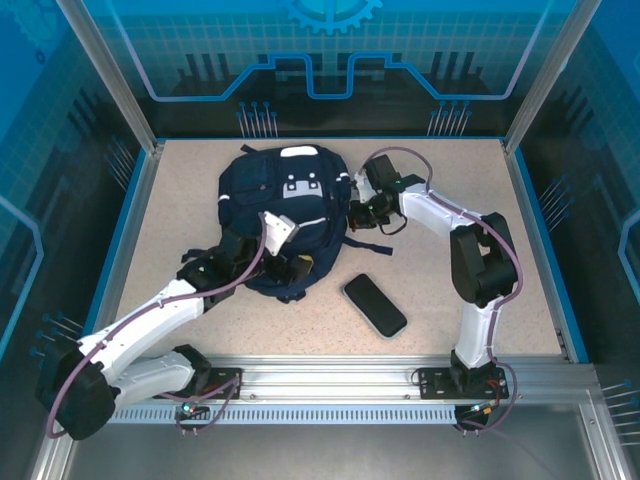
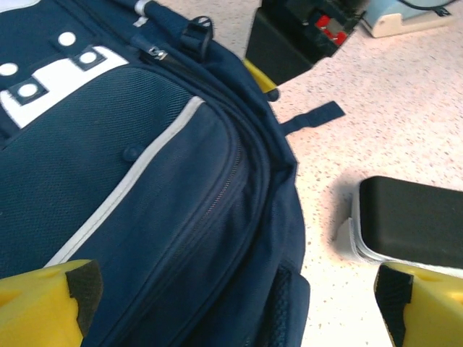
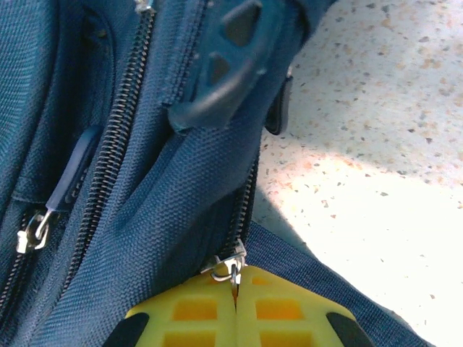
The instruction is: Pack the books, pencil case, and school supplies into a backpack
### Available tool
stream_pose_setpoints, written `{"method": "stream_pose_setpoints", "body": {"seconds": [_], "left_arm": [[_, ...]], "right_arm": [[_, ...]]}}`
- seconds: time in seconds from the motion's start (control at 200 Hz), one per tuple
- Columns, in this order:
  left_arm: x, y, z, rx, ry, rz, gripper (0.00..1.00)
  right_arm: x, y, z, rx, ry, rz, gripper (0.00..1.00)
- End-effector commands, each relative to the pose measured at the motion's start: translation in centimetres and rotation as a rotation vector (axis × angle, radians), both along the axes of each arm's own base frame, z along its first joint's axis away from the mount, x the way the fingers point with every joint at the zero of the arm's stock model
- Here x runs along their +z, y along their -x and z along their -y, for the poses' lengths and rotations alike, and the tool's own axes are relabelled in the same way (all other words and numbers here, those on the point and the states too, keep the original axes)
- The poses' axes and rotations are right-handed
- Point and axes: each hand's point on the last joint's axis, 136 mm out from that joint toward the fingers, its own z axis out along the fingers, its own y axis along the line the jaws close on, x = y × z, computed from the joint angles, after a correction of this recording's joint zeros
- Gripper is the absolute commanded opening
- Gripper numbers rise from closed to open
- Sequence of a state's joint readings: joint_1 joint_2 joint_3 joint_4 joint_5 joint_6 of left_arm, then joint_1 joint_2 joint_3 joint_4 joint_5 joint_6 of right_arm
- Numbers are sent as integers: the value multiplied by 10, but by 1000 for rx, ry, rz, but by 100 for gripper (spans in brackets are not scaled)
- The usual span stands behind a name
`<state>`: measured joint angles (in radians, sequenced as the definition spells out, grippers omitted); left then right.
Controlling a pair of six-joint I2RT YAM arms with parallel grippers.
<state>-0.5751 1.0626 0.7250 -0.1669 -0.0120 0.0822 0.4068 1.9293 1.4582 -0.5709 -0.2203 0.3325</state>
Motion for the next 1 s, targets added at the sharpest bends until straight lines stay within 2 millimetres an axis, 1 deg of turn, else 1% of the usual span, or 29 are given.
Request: {"method": "stream_pose_setpoints", "body": {"seconds": [0.0, 0.03, 0.095, 0.14, 0.175, 0.225, 0.3, 0.365, 0.485, 0.59, 0.665, 0.745, 0.82, 0.915, 0.94, 0.995], "left_arm": [[20, -23, -12, 133, 52, 15, 99], [21, -28, -15, 156, 64, -1, 99], [20, -37, -20, 200, 88, -43, 99], [19, -43, -21, 220, 98, -73, 99], [18, -47, -22, 230, 94, -87, 99], [15, -50, -21, 237, 80, -107, 99], [12, -56, -21, 256, 70, -121, 99], [9, -60, -22, 280, 71, -132, 99], [2, -67, -27, 343, 96, -164, 99], [-5, -74, -31, 402, 135, -208, 99], [-11, -82, -32, 439, 164, -239, 98], [-17, -92, -35, 479, 185, -270, 94], [-23, -106, -39, 520, 203, -289, 89], [-31, -124, -46, 579, 201, -314, 80], [-36, -128, -50, 602, 191, -324, 77], [-40, -136, -54, 636, 173, -333, 74]], "right_arm": [[23, -6, 26, -122, 28, 10, 12], [25, -7, 31, -147, 41, 10, 20], [30, -8, 42, -189, 63, 19, 32], [36, -7, 45, -206, 63, 36, 44], [41, -6, 46, -213, 57, 50, 50], [49, -5, 45, -217, 36, 69, 58], [57, -3, 38, -213, 4, 82, 62], [59, -5, 28, -196, -12, 84, 63], [50, -13, 5, -166, 3, 57, 60], [42, -27, -12, -159, 19, 52, 56], [40, -40, -23, -151, 22, 70, 53], [35, -54, -31, -148, 47, 84, 51], [25, -67, -36, -144, 76, 94, 45], [15, -80, -37, -151, 120, 89, 36], [8, -83, -36, -152, 136, 81, 35], [7, -89, -37, -149, 146, 88, 35]]}}
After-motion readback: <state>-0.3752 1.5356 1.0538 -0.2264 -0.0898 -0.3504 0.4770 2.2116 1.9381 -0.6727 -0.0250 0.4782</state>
